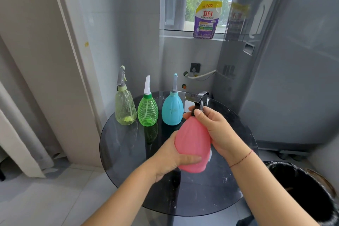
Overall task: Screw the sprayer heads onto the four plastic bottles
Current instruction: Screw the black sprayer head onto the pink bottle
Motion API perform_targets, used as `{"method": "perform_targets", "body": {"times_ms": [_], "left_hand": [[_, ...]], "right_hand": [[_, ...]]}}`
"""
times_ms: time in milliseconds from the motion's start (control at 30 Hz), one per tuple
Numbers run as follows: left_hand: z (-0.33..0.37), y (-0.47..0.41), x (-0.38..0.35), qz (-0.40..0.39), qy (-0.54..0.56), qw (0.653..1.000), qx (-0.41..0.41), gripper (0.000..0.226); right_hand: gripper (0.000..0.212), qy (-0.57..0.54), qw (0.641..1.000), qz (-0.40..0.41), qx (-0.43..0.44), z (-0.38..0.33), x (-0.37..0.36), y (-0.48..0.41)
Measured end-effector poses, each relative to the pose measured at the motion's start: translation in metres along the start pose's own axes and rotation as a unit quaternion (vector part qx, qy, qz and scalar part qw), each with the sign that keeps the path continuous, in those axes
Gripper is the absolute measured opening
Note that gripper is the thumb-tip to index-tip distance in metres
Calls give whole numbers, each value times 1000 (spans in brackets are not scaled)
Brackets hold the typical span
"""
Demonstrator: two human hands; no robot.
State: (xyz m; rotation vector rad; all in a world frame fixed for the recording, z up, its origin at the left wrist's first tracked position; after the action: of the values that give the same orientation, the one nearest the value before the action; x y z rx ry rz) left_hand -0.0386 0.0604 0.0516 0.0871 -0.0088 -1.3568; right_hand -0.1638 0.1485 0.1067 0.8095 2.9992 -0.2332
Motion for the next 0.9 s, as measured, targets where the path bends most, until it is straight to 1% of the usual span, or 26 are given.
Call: {"method": "perform_targets", "body": {"times_ms": [100, 233, 333, 467, 500, 533, 600, 633, 700, 733, 800, 833, 867, 900], "left_hand": [[-4, -3, -9, 72, -40, 996, -23, 94], [-10, -13, -23, 125, -40, 990, -54, 93], [-20, -18, -32, 180, -39, 982, -44, 94], [-27, -23, -39, 239, -67, 968, -38, 98], [-26, -25, -38, 247, -61, 966, -41, 99], [-24, -28, -36, 254, -47, 965, -46, 100], [-22, -37, -31, 260, -23, 964, -56, 100], [-21, -42, -30, 255, -24, 965, -55, 98], [-22, -53, -31, 232, -64, 970, -41, 96], [-22, -58, -33, 224, -112, 968, -21, 97], [-22, -73, -33, 222, -244, 943, 33, 101], [-20, -80, -32, 223, -290, 929, 53, 103], [-19, -86, -31, 220, -309, 923, 64, 103], [-18, -94, -31, 215, -309, 924, 68, 102]], "right_hand": [[14, 70, 997, 35, 21, -1, -4, 2], [14, 134, 988, 73, 41, -4, -8, 6], [12, 149, 985, 83, 36, -4, -7, 7], [12, 132, 989, 70, 10, 5, -4, 6], [19, 137, 989, 61, -4, 11, -1, 8], [30, 142, 988, 52, -23, 17, 1, 10], [53, 119, 990, 41, -57, 32, 8, 16], [58, 99, 992, 37, -65, 40, 12, 19], [64, 72, 994, 41, -73, 52, 21, 21], [66, 66, 994, 51, -74, 56, 26, 19], [70, 66, 992, 73, -76, 62, 40, 11], [71, 65, 992, 76, -75, 65, 47, 6], [71, 59, 993, 76, -70, 66, 54, 1], [71, 51, 994, 74, -64, 68, 62, -5]]}}
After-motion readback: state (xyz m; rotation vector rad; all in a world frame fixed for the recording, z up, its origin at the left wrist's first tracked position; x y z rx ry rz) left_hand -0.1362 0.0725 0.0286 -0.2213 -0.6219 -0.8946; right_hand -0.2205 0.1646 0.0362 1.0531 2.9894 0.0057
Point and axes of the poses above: each hand's wrist, its own y-axis away from the middle knuckle, its own x-axis out of the back of the hand, z = x × y, the point moved 1 cm from there along -y, towards the middle knuckle, and after that the axes turned 7 degrees about -z, right-handed, at the moved point
